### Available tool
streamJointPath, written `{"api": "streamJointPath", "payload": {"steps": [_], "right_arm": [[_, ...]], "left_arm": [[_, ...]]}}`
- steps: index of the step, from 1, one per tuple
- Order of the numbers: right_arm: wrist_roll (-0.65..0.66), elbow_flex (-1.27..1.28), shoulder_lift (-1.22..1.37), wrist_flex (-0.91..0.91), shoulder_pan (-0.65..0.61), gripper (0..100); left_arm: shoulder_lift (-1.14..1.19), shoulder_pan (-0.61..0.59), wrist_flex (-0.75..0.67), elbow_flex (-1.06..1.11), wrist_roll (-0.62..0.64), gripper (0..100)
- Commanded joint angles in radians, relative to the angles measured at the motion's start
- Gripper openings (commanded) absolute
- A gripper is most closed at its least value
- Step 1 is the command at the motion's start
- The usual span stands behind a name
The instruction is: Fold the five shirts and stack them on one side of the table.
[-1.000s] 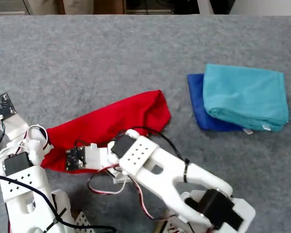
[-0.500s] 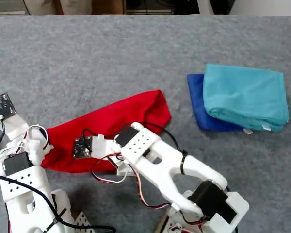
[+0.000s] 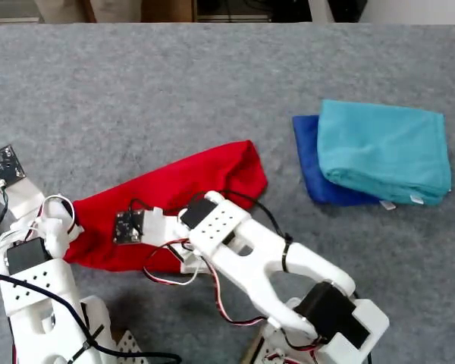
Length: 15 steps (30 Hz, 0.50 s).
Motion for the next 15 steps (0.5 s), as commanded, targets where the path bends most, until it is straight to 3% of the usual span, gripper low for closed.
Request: {"api": "streamJointPath", "payload": {"steps": [1, 7, 15], "right_arm": [[-0.014, -0.028, -0.008, -0.006, 0.021, 0.6], [-0.006, -0.018, 0.001, 0.041, 0.013, 2.4], [-0.014, -0.001, 0.001, 0.021, 0.008, 23.5]], "left_arm": [[-0.012, -0.011, -0.008, -0.003, 0.006, 2], [-0.013, -0.009, 0.023, -0.006, 0.006, 2], [-0.013, -0.008, 0.026, -0.006, 0.006, 2]]}}
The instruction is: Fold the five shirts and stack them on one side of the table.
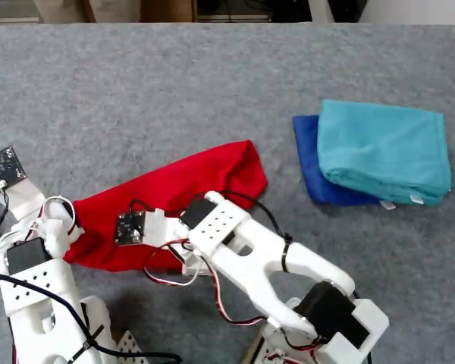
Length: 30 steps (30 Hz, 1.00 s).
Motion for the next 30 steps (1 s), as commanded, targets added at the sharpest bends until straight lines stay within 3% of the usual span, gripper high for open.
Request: {"api": "streamJointPath", "payload": {"steps": [1, 8, 15, 23, 30], "right_arm": [[-0.011, -0.002, -0.002, -0.008, 0.001, 23.5], [-0.069, -0.001, -0.002, -0.038, -0.039, 18.9], [-0.086, -0.035, 0.142, -0.098, 0.064, 0.3], [-0.089, -0.177, 0.234, -0.028, 0.153, 0.6], [-0.089, -0.286, 0.122, 0.132, 0.157, 0.6]], "left_arm": [[-0.013, -0.008, 0.005, -0.006, 0.006, 2], [-0.013, -0.011, 0.005, -0.008, 0.006, 2], [-0.013, -0.011, 0.005, -0.008, 0.006, 2], [-0.013, -0.011, 0.005, -0.011, 0.005, 2], [-0.013, -0.011, 0.005, -0.012, 0.003, 2]]}}
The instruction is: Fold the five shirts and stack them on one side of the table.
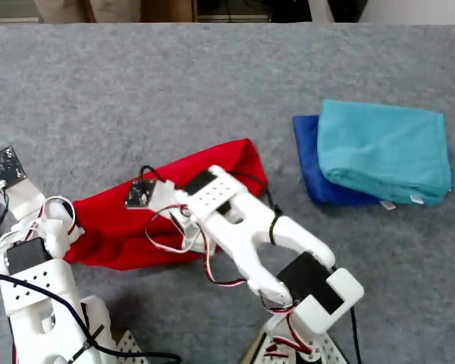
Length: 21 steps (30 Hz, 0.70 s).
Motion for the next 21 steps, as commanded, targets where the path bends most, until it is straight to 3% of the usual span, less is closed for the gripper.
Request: {"api": "streamJointPath", "payload": {"steps": [1, 17, 21], "right_arm": [[-0.011, -0.082, -0.110, 0.080, 0.024, 0.6], [-0.003, -0.558, -0.392, 0.407, 0.027, 0.6], [-0.003, -0.754, -0.392, 0.419, 0.096, 0.9]], "left_arm": [[-0.013, -0.011, 0.005, -0.012, 0.003, 2], [-0.013, -0.012, 0.011, -0.031, 0.003, 2], [-0.015, -0.014, 0.138, -0.193, 0.005, 2]]}}
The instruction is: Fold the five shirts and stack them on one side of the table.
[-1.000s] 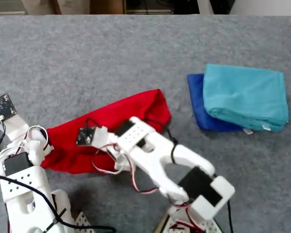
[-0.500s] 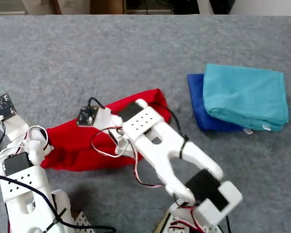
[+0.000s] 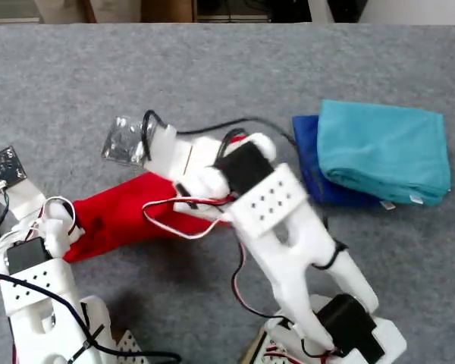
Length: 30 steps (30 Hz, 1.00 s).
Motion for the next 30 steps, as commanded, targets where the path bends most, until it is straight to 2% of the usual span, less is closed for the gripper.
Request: {"api": "streamJointPath", "payload": {"steps": [1, 3, 5, 13, 17, 22, 26, 30], "right_arm": [[-0.002, -0.216, -0.048, 0.005, 0.081, 0.9], [0.014, -0.328, -0.048, 0.005, 0.113, 0.9], [0.029, -0.435, -0.048, -0.003, 0.134, 0.9], [0.032, -0.779, -0.048, -0.043, 0.163, 0.9], [0.029, -0.911, -0.048, -0.075, 0.182, 0.9], [0.031, -0.993, -0.054, -0.236, 0.249, 0.8], [0.032, -1.076, -0.056, -0.371, 0.249, 0.6], [0.032, -1.136, -0.056, -0.431, 0.248, 0.6]], "left_arm": [[-0.013, -0.012, 0.150, -0.242, 0.006, 2], [-0.005, -0.003, 0.258, -0.393, 0.017, 2], [-0.004, 0.008, 0.307, -0.502, 0.044, 2], [-0.002, 0.075, 0.347, -0.695, 0.025, 2], [-0.002, 0.075, 0.417, -0.878, 0.018, 2], [-0.002, 0.074, 0.509, -1.083, 0.020, 2], [-0.004, 0.072, 0.578, -1.183, 0.018, 2], [-0.010, 0.071, 0.637, -1.260, 0.015, 2]]}}
